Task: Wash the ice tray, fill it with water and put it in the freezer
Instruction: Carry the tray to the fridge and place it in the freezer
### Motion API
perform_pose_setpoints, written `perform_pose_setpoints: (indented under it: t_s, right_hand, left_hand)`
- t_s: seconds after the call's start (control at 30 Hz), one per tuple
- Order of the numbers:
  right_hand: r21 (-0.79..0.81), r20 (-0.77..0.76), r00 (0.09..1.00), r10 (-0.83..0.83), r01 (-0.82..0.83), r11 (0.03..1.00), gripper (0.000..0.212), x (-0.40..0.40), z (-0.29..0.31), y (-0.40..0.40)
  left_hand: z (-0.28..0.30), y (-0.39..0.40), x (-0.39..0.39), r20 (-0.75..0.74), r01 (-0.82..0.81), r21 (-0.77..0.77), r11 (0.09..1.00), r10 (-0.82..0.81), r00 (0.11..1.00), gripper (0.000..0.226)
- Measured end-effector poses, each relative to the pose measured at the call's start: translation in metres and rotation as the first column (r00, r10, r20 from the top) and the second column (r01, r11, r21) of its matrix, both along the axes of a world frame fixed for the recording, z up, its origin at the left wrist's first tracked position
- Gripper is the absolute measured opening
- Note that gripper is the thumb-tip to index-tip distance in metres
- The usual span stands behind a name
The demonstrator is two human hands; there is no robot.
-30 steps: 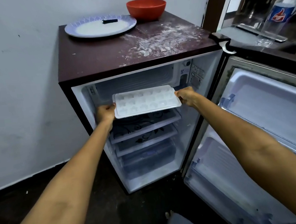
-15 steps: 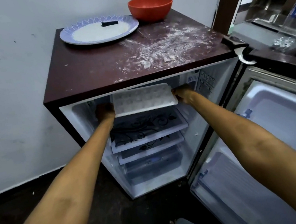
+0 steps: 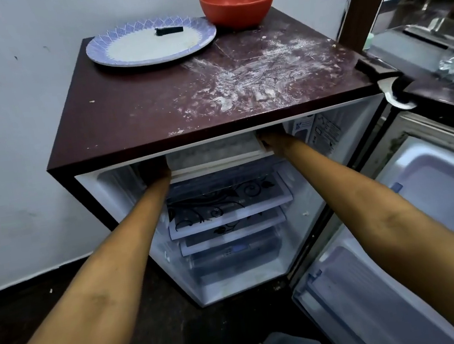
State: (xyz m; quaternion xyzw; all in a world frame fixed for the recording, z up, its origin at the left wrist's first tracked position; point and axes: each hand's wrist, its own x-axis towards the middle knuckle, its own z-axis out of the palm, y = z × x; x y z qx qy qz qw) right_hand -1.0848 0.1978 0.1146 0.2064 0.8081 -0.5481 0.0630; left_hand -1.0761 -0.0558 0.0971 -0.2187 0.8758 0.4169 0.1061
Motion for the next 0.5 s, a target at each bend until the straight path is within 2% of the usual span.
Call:
perform_pose_setpoints:
  t_s: [0.1, 0.2, 0.33, 0.43, 0.5]
  right_hand:
    - [0.034, 0.006, 0.996, 0.084, -0.084, 0.996, 0.046, 0.000, 0.002, 0.004]
    - [0.024, 0.010, 0.988, 0.156, -0.157, 0.987, 0.043, 0.011, 0.012, 0.002]
    - [0.121, 0.000, 0.973, 0.229, -0.227, 0.966, 0.037, 0.010, 0.016, 0.005]
    - [0.200, 0.021, 0.975, 0.222, -0.221, 0.954, 0.032, 0.009, 0.013, 0.008]
    - [0.246, 0.040, 0.973, 0.229, -0.231, 0.941, 0.028, 0.011, 0.016, 0.006]
  left_hand:
    - [0.001, 0.002, -0.004, -0.019, 0.015, -0.017, 1.000, -0.016, 1.000, 0.035]
    - [0.004, 0.006, -0.002, -0.026, -0.029, -0.023, 0.999, 0.029, 0.999, 0.030]
    - [0.010, 0.013, -0.003, -0.091, -0.086, 0.003, 0.996, 0.086, 0.992, 0.034]
    - [0.010, 0.017, -0.001, -0.081, -0.056, 0.080, 0.995, 0.062, 0.995, 0.035]
    - [0.013, 0.016, 0.003, 0.001, 0.005, 0.102, 0.995, -0.005, 1.000, 0.032]
